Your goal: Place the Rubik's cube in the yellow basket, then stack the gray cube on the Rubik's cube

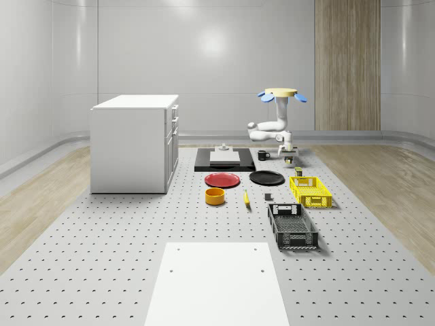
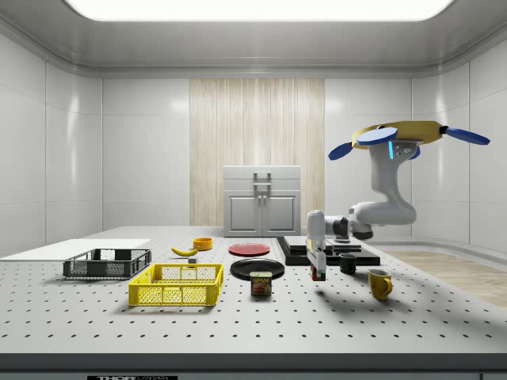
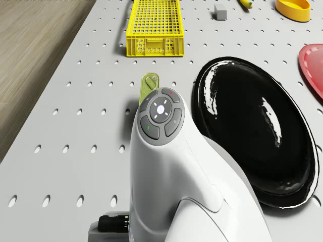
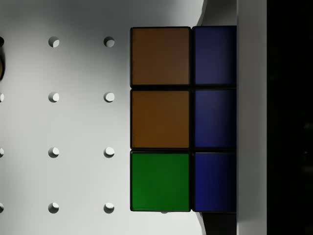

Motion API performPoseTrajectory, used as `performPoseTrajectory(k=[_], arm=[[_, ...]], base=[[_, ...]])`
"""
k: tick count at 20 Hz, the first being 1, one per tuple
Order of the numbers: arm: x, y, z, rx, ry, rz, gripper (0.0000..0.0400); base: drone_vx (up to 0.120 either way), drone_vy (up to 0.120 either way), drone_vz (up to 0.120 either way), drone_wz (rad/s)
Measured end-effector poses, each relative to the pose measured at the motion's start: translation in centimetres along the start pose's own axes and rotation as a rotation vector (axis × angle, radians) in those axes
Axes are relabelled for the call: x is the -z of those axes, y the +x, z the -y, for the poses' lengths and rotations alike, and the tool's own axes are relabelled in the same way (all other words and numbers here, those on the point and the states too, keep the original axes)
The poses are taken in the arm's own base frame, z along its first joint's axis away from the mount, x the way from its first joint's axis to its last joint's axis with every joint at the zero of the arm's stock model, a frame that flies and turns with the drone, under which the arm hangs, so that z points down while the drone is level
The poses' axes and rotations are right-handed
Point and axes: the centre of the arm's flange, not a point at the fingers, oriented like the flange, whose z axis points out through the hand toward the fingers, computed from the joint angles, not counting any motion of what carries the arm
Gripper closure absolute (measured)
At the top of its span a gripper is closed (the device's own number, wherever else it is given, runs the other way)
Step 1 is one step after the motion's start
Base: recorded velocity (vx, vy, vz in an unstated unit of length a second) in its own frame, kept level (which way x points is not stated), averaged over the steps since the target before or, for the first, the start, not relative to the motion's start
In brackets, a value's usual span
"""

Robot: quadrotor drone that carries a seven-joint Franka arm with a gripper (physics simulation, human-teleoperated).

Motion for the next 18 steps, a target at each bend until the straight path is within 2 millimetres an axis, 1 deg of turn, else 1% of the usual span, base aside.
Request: performPoseTrajectory(k=[4, 10, 13, 18], arm=[[0.61, 0.0, 0.0, 0.0, 0.0, 0.0, 0.0075], [0.95, 0.0, 0.01, 0.0, 0.0, 0.0, 0.0075], [1.0, 0.0, 0.01, 0.0, 0.0, 0.0, 0.0075], [1.04, 0.0, 0.01, 0.0, 0.0, 0.0, 0.0075]], base=[[0.12, 0.0, 0.12, 0.0], [0.12, 0.0, 0.12, 0.0], [0.12, 0.013, 0.013, 0.0], [0.12, 0.112, 0.0, 0.0]])
